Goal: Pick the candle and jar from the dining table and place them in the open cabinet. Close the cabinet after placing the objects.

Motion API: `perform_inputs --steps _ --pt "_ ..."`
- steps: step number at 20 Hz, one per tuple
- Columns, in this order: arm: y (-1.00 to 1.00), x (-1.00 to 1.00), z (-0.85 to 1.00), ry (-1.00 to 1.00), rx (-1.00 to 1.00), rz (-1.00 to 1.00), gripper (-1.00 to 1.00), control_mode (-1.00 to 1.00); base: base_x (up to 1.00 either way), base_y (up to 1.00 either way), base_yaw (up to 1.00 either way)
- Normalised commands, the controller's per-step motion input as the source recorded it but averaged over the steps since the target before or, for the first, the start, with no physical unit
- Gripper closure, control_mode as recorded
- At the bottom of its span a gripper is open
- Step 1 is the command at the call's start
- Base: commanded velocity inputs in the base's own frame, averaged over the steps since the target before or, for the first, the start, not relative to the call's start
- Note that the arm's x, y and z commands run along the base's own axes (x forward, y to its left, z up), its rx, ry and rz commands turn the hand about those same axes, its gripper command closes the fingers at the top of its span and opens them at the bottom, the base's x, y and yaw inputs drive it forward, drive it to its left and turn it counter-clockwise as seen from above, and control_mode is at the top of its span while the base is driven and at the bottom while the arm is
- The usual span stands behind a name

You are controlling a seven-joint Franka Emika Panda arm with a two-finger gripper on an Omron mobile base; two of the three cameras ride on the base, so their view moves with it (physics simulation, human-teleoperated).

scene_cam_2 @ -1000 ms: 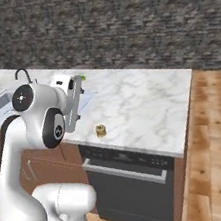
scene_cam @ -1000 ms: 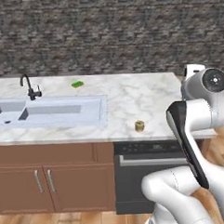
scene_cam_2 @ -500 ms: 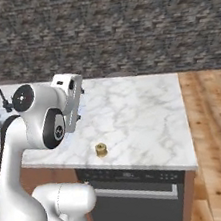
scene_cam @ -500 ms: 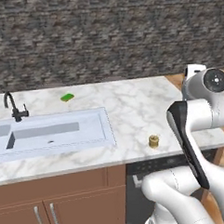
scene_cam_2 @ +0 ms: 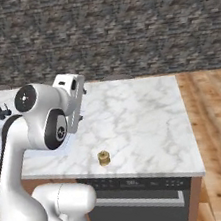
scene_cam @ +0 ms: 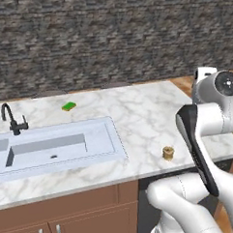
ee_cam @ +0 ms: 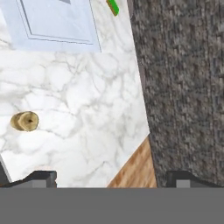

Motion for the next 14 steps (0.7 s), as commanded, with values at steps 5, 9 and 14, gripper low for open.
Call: perform_inputs --steps 5,9,14 --pt "0.00 0.00 0.00 0.00 0.00 0.00 -1.00 1.00 -0.04 -0.01 0.00" --pt "0.00 -0.18 -0.07 0.00 0.00 -0.01 -1.00 -1.00 -0.22 -0.01 -0.01" --pt "0.28 -0.06 -0.30 0.00 0.00 -0.14 -1.00 -1.00 0.00 0.00 0.00"
